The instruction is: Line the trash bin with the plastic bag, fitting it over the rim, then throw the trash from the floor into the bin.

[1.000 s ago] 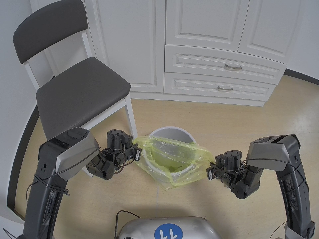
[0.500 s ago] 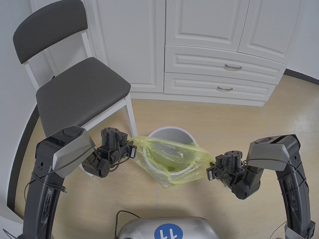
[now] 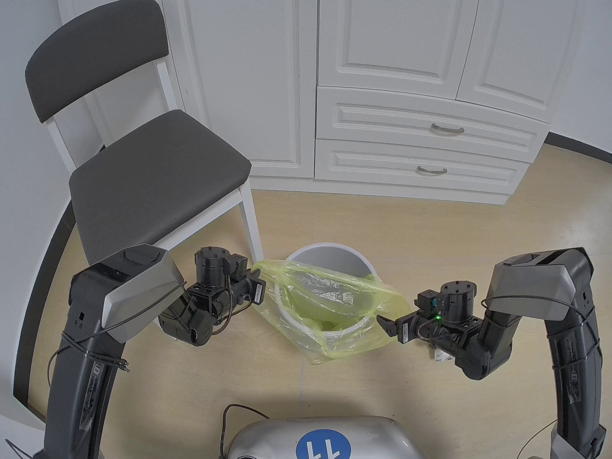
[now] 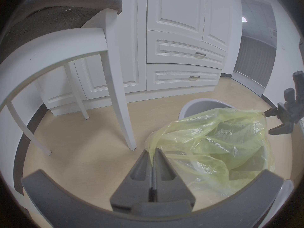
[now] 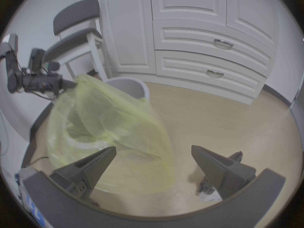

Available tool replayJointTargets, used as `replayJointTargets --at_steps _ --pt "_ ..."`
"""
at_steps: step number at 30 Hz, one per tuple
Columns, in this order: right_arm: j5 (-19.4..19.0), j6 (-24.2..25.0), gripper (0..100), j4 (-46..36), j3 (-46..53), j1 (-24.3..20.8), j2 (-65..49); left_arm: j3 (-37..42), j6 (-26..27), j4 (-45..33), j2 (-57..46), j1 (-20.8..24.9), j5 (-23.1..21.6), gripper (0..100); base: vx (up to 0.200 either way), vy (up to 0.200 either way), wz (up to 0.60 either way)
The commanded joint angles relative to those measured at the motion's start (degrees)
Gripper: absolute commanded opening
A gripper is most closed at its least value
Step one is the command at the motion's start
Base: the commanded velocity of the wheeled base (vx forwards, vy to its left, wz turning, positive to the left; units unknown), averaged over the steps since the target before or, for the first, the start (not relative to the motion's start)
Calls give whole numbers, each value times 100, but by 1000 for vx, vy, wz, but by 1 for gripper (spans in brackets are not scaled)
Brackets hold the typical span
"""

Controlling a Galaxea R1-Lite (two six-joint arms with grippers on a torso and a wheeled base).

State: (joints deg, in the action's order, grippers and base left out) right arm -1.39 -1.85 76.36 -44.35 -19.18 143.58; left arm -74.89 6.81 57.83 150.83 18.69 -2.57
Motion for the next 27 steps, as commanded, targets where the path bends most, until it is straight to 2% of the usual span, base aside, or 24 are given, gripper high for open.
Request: replayJointTargets --at_steps 1,5,7,9,14,23,25,26,27 --pt "-916 440 100 -7 366 388 -612 9 4 35 25 12 -6 0 0 0 0" --pt "-1812 730 100 63 515 678 -709 -8 4 35 43 3 -6 0 0 0 0" --pt "-2093 871 100 116 541 775 -744 -8 4 35 43 -6 -6 0 0 0 0" --pt "-2190 968 100 221 550 810 -735 -26 4 35 43 -14 -6 0 0 0 0" --pt "-2208 1073 100 529 585 801 -709 -35 4 35 51 -23 -15 0 0 0 0" --pt "-2102 1073 100 538 524 652 -647 -17 4 35 60 -23 -24 0 0 0 0" --pt "-1786 1064 100 546 462 494 -656 27 -5 53 69 -23 -156 0 0 0 0" --pt "-1663 1064 100 546 445 441 -656 36 -13 62 69 -23 -209 100 0 0 0" --pt "-1469 1064 100 555 374 353 -630 36 -22 79 69 -23 -253 100 0 0 0"
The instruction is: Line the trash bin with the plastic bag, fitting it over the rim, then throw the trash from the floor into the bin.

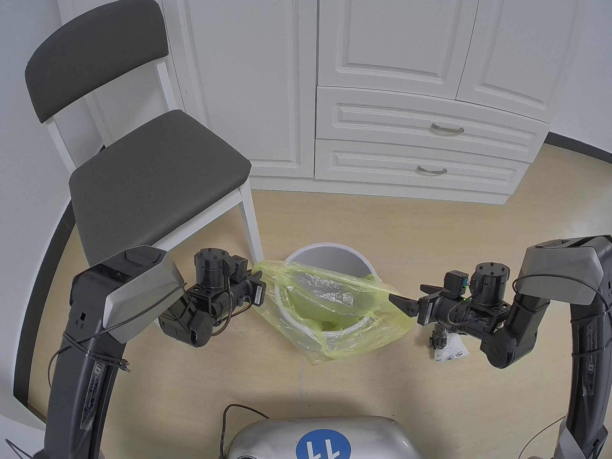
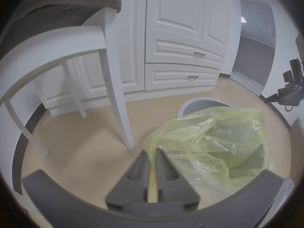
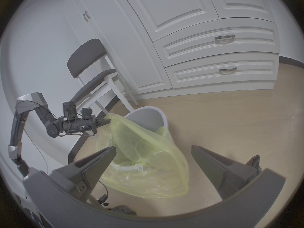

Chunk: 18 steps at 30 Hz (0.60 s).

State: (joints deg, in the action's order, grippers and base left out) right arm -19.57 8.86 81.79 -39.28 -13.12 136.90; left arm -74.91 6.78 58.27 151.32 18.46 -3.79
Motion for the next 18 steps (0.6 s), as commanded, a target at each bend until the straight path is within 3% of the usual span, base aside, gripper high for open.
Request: replayJointTargets --at_steps 1,4,5,10,12,18 --pt "524 10 100 13 -212 -341 56 38 -19 97 20 -9 -148 100 0 0 0" --pt "840 10 100 13 -300 -472 82 56 -10 255 20 -44 -157 100 0 0 0" --pt "1130 1 100 22 -335 -613 74 161 25 369 -50 -88 -280 100 0 0 0" --pt "1420 -25 100 22 -300 -850 -14 820 43 360 -604 -123 -825 100 0 0 0" --pt "1605 -51 100 13 -300 -965 -23 1312 201 220 -1105 -185 -1185 100 0 0 0" --pt "1939 -166 100 13 -335 -1096 -5 1559 764 -536 -1579 -378 -1264 100 0 0 0"
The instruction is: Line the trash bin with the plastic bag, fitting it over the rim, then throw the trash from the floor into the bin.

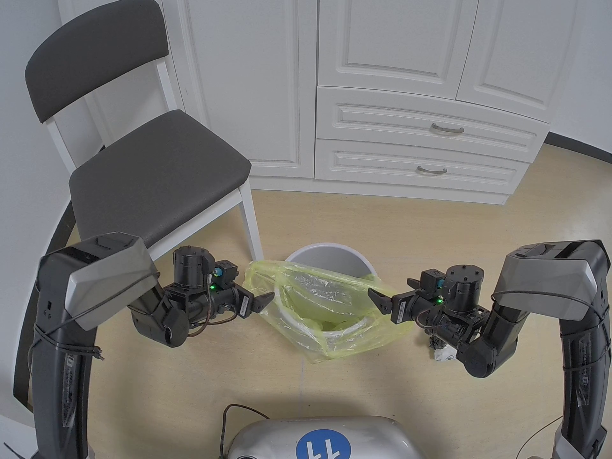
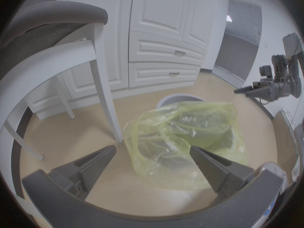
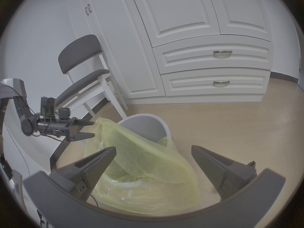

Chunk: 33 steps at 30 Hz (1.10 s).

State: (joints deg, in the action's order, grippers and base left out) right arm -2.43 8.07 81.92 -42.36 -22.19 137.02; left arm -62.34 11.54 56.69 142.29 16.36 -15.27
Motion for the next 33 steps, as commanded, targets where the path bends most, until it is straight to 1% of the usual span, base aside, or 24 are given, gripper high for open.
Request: replayJointTargets --at_steps 1,6,7,8,9,10,11,16,17,19,22,23,24,25,26,29,30,32,33 --pt "260 -113 100 -1 -18 -225 -26 302 296 -465 -694 -177 -116 100 0 0 0" --pt "348 -121 100 -1 -9 -313 -18 398 305 -448 -738 -168 -186 100 0 0 0" --pt "392 -121 100 -1 -18 -321 -9 433 287 -386 -738 -159 -389 100 0 0 0" --pt "401 -121 100 -1 -18 -321 -9 442 278 -360 -738 -159 -485 100 0 0 0" --pt "401 -121 100 -1 -18 -321 -9 442 278 -360 -738 -159 -485 100 0 0 0" --pt "480 -130 100 -1 -35 -357 -18 469 261 -219 -746 -168 -617 100 0 0 0" --pt "489 -130 100 -1 -35 -357 -9 469 261 -211 -746 -168 -617 100 0 0 0" --pt "911 -253 100 -71 -158 -444 44 521 181 106 -808 -115 -599 100 0 0 0" --pt "911 -253 100 -71 -158 -444 44 521 181 106 -808 -115 -599 100 0 0 0" --pt "998 -306 100 -71 -141 -480 18 592 50 123 -931 25 -591 100 0 0 0" --pt "1165 -376 100 -71 -141 -594 -26 671 -258 167 -1142 245 -512 100 0 0 0" --pt "1165 -376 100 -71 -141 -594 -26 671 -258 167 -1142 245 -512 100 0 0 0" --pt "1262 -464 100 -62 -114 -638 -62 706 -513 282 -1274 377 -362 100 0 0 0" --pt "1262 -464 100 -62 -114 -638 -62 706 -513 282 -1274 377 -362 100 0 0 0" --pt "1315 -499 100 -71 -70 -647 -79 750 -662 484 -1397 473 -160 100 0 0 0" --pt "1306 -517 100 -115 -106 -673 -35 776 -680 668 -1529 509 16 100 0 0 0" --pt "1236 -543 100 -185 -264 -682 26 776 -680 756 -1625 509 112 100 0 0 0" --pt "1192 -587 100 -335 -413 -682 26 776 -680 791 -1687 509 148 100 0 0 0" --pt "1104 -675 100 -677 -668 -673 -26 785 -689 835 -1766 509 200 100 0 0 0"
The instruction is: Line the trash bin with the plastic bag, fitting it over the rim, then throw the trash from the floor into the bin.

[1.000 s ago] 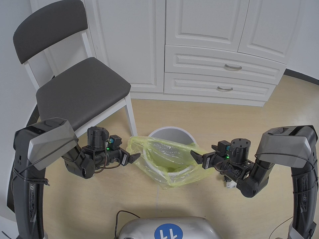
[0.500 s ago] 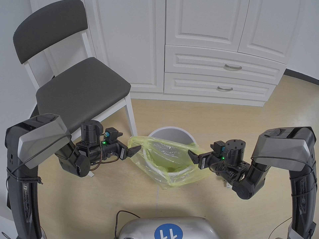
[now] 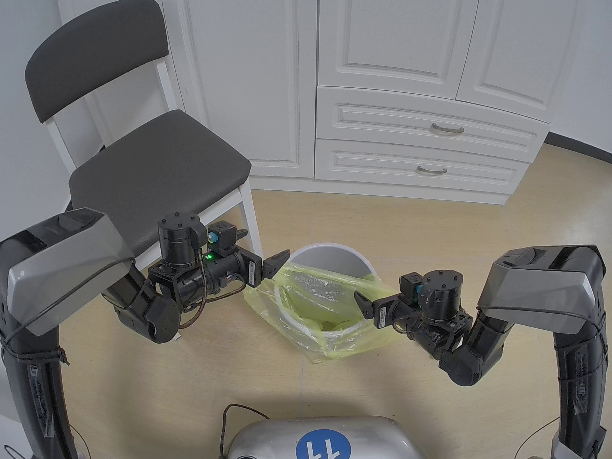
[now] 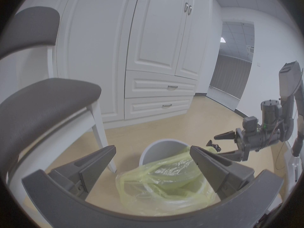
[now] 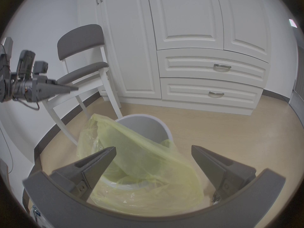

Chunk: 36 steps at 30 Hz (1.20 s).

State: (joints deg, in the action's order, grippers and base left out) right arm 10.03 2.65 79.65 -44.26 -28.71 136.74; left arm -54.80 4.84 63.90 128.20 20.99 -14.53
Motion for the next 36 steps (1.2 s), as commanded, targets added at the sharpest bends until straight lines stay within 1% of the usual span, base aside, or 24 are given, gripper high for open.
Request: replayJointTargets --at_steps 1,2,3,5,6,7,8,9,10,14,16,17,18,19,21,23,24,29,36 --pt "-142 -133 100 -451 -478 -21 2 30 -18 114 -357 45 126 100 0 0 0" --pt "-265 -300 100 -1365 -1067 -21 -139 57 -18 175 -533 37 223 100 0 0 0" --pt "-283 -361 100 -2042 -1506 -30 -244 83 -18 228 -656 19 267 100 0 0 0" --pt "-283 -493 100 -2973 -2157 -56 -297 136 -9 333 -787 -7 275 100 0 0 0" --pt "-283 -493 100 -2973 -2157 -56 -297 136 -9 333 -787 -7 275 100 0 0 0" --pt "-291 -651 100 -3624 -2675 -82 -280 206 26 544 -831 -25 284 100 0 0 0" --pt "-291 -757 100 -3966 -2965 -82 -236 259 52 755 -840 -34 284 100 0 0 0" --pt "-291 -818 100 -4125 -3115 -82 -218 285 61 878 -831 -34 293 100 0 0 0" --pt "-318 -941 100 -4502 -3475 -91 -104 312 70 1195 -823 -60 293 100 0 0 0" --pt "-379 -1223 100 -4986 -3932 -91 28 312 105 1318 -946 -139 319 100 0 0 0" --pt "-441 -1302 100 -5109 -3994 -91 19 320 122 1309 -1007 -183 319 100 0 0 0" --pt "-564 -1390 100 -5346 -4029 -91 -7 320 122 1309 -1042 -227 319 100 0 0 0" --pt "-599 -1433 100 -5478 -4037 -91 -25 312 122 1309 -1051 -254 319 100 0 0 0" --pt "-599 -1433 100 -5478 -4037 -91 -25 312 122 1309 -1051 -254 319 100 0 0 0" --pt "-669 -1644 100 -5830 -4117 -91 -34 312 131 1318 -1051 -306 319 100 0 0 0" --pt "-678 -1706 100 -5917 -4125 -91 -25 312 131 1318 -1051 -306 319 100 0 0 0" --pt "-678 -1820 100 -6111 -4134 -91 -7 312 131 1326 -1042 -306 319 100 0 0 0" --pt "-678 -1838 100 -6199 -4213 -91 151 285 131 1318 -1007 -341 319 100 0 0 0" --pt "-669 -1794 100 -6164 -4618 -91 661 259 131 1309 -963 -341 302 100 0 0 0"
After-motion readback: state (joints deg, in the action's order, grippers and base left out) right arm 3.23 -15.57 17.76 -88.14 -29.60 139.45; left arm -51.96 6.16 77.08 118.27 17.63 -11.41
